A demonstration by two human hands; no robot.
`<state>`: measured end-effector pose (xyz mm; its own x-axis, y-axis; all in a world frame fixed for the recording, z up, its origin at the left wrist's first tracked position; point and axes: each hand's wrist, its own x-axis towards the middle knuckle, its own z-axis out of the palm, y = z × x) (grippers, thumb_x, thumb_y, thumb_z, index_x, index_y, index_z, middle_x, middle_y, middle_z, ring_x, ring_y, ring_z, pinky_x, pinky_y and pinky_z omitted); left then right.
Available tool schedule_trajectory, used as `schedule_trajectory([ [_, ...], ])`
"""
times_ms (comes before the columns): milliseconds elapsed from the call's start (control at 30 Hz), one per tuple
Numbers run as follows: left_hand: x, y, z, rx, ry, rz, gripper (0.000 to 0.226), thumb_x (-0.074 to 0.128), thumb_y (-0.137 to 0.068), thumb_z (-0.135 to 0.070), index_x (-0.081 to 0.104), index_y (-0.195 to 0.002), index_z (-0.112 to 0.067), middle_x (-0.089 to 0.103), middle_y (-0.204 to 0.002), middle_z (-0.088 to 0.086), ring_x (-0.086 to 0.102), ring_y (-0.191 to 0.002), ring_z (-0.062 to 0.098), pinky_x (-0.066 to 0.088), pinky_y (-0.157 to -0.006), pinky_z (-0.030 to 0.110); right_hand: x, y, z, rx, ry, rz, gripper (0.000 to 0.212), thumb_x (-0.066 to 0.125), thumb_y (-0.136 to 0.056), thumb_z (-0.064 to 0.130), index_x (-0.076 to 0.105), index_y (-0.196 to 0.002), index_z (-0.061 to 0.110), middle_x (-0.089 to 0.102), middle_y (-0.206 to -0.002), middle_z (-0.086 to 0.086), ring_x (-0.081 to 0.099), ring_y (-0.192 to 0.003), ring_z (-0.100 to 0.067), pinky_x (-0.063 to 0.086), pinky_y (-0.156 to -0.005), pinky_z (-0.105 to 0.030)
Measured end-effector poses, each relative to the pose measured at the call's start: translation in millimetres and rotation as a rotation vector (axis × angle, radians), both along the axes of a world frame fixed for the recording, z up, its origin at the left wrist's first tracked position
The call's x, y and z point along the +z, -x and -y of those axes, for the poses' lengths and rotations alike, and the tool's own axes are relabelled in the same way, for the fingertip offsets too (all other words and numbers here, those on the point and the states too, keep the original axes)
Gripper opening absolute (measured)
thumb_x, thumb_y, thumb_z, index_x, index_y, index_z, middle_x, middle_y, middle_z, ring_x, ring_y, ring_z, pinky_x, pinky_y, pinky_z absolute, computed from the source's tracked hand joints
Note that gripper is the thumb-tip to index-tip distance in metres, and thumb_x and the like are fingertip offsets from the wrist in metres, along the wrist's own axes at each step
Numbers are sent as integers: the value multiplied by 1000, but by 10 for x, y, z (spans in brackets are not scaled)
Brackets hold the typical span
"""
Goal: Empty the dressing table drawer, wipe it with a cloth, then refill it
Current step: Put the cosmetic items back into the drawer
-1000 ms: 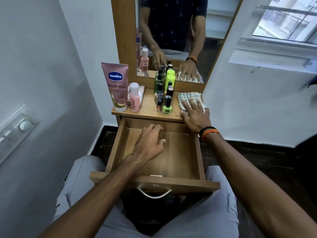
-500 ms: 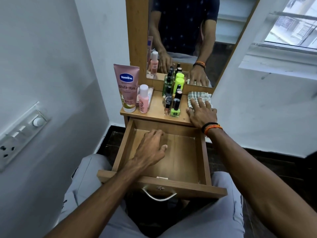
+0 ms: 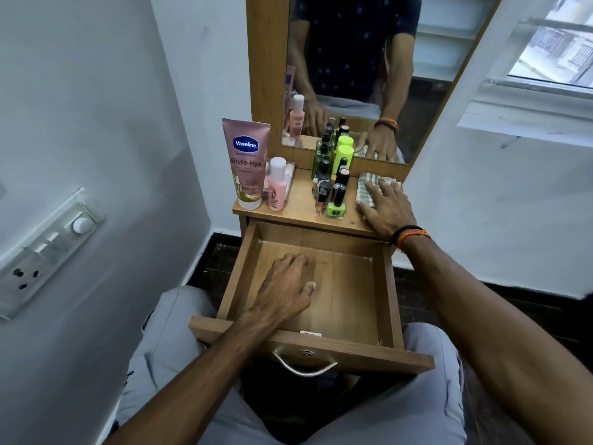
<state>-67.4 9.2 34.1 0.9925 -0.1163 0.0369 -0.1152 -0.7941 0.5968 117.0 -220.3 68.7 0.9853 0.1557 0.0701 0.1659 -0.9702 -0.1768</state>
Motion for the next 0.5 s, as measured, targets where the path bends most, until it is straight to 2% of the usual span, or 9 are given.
schedule_trajectory([
  [200,38,-58,5,-8,14,28,50,62,-95,-31,48,-140,-14,50,-142,3,41,-134,19,38,-109,33,7,-4,37,62,46,-46,70,30,-97,62,20,-158,29,14,-167,-6,9,-153,-36,9,-123,-54],
  [300,136,-133,32,3,55,74,45,62,-95,-28,51,-136,-13,53,-138,3,45,-130,18,40,-106,33,60,89,-13,25,-44,51,64,28,-98,58,33,-154,27,25,-163,-7,14,-151,-35,11,-121,-53],
  [367,222,-220,45,44,111,111,39,63,-95,-25,54,-131,-12,56,-131,2,51,-122,17,46,-103,35,96,245,-84,-13,-237,274,52,39,-99,44,52,-142,17,47,-149,-11,34,-142,-34,28,-117,-50],
  [433,306,-341,69,93,180,161,29,64,-94,-22,58,-121,-12,58,-120,2,58,-107,16,54,-94,38,129,437,-199,-57,-438,474,34,54,-93,27,66,-122,11,63,-125,-11,51,-120,-29,46,-101,-42],
  [500,392,-476,116,145,237,211,19,66,-93,-17,58,-110,-11,57,-110,2,59,-99,17,56,-88,38,129,597,-329,-65,-604,533,17,62,-88,14,69,-104,10,67,-105,-7,59,-95,-20,54,-83,-35],
])
